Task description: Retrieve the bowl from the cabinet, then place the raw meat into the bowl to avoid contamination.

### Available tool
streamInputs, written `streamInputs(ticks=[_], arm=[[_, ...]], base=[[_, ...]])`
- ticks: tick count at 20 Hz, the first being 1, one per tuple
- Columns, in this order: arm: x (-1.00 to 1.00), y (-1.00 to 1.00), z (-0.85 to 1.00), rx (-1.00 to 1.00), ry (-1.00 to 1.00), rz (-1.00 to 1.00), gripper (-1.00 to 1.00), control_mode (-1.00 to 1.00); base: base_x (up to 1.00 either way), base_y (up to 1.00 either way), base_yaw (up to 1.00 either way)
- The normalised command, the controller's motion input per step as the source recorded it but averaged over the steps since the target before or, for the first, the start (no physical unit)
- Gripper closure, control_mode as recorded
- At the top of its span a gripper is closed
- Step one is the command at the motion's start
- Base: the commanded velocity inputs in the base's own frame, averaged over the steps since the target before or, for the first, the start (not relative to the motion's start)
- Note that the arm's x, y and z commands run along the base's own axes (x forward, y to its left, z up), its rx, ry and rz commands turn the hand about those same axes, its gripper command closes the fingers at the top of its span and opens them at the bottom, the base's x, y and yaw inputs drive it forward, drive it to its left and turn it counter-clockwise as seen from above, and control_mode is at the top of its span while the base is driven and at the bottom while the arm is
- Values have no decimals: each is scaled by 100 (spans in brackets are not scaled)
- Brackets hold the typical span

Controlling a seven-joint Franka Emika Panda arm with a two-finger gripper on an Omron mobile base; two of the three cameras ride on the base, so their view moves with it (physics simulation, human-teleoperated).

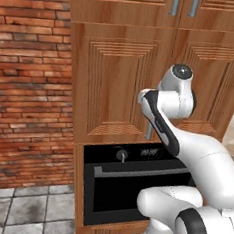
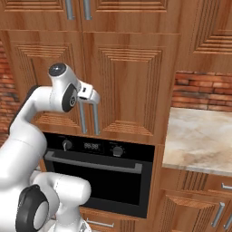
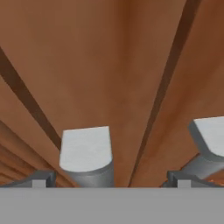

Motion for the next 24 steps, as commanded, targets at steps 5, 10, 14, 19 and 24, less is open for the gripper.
streamInputs(ticks=[5, 10, 14, 19, 24], arm=[[12, -2, -28, 3, 0, -1, -100, -100], [17, 6, -25, 0, 0, 0, -100, -100], [15, 12, -24, 0, 0, -1, -100, -100], [14, 12, -26, 1, 0, -1, 100, -100], [15, 13, -28, 2, 0, -1, 100, -100]], base=[[0, 0, 0], [0, 0, 0], [0, 0, 0], [0, 0, 0], [0, 0, 0]])
